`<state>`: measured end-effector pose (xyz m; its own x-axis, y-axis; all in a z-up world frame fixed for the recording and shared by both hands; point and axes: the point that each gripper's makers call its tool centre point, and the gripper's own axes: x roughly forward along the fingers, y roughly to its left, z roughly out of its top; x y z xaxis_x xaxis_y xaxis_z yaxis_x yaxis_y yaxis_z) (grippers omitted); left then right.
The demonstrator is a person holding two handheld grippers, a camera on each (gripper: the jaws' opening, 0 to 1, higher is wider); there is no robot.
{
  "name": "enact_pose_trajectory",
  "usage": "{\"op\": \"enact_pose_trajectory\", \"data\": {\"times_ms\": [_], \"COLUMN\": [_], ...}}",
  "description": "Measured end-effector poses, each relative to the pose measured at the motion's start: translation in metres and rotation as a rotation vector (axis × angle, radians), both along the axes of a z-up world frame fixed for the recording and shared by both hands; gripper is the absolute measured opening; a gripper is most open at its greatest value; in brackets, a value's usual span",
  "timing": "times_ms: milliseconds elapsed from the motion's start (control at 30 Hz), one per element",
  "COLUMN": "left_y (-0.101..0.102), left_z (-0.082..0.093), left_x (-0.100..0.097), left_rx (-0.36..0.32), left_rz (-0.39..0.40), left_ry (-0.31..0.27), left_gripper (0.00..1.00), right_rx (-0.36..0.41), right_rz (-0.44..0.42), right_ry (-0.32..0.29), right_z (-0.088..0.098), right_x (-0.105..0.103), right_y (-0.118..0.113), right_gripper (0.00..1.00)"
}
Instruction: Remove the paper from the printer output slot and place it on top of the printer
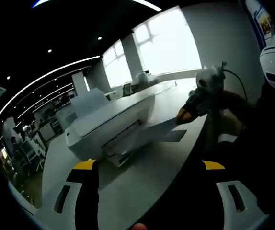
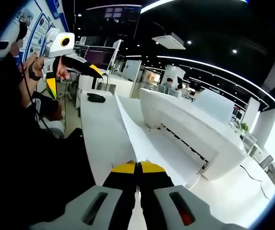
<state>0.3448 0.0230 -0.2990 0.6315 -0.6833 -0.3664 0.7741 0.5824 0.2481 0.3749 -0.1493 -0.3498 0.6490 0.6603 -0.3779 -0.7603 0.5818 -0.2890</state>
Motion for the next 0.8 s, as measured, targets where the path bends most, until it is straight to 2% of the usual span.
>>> {"op": "enact_pose_trajectory", "data": {"times_ms": [800], "left_y": [0.001], "left_z": [0.001], "left_x": [0.001], "left_rx": [0.0], "left_rz": [0.0], "left_ry": [-0.002], "left_gripper": [0.89], "right_rx": [0.043], "right_rz": [0.021], "right_ry": [-0.046], "right_z": [0.025], "right_x": [-0.004], "right_y": [0.003], "right_gripper": [0.0]}}
